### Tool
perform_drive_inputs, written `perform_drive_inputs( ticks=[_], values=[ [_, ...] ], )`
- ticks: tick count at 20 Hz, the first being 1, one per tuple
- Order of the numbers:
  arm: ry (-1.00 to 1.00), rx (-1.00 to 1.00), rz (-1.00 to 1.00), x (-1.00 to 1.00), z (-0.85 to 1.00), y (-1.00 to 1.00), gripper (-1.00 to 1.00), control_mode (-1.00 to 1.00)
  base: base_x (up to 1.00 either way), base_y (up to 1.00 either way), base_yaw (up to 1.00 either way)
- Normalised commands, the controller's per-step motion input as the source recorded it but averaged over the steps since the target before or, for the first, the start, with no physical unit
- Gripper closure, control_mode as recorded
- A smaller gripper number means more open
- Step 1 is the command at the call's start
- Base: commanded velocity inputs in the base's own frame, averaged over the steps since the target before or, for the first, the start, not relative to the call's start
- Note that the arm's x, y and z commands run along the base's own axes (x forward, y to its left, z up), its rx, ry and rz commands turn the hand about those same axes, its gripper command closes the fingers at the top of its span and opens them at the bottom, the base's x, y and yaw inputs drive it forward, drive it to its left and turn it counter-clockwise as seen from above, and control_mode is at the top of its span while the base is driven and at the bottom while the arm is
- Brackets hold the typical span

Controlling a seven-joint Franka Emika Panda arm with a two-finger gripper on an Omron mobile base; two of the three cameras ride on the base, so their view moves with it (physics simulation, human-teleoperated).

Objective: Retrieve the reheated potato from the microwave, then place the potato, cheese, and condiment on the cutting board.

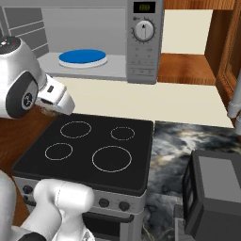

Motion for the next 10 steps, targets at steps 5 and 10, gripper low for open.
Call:
perform_drive_inputs(
  ticks=[5,10],
  values=[
    [0.12,0.01,0.00,0.27,-0.50,0.00,1.00,-1.00,0.00,0.00,0.00],
    [0.00,0.00,0.00,-0.29,-0.20,0.00,1.00,-1.00,0.00,0.00,0.00]
  ],
)
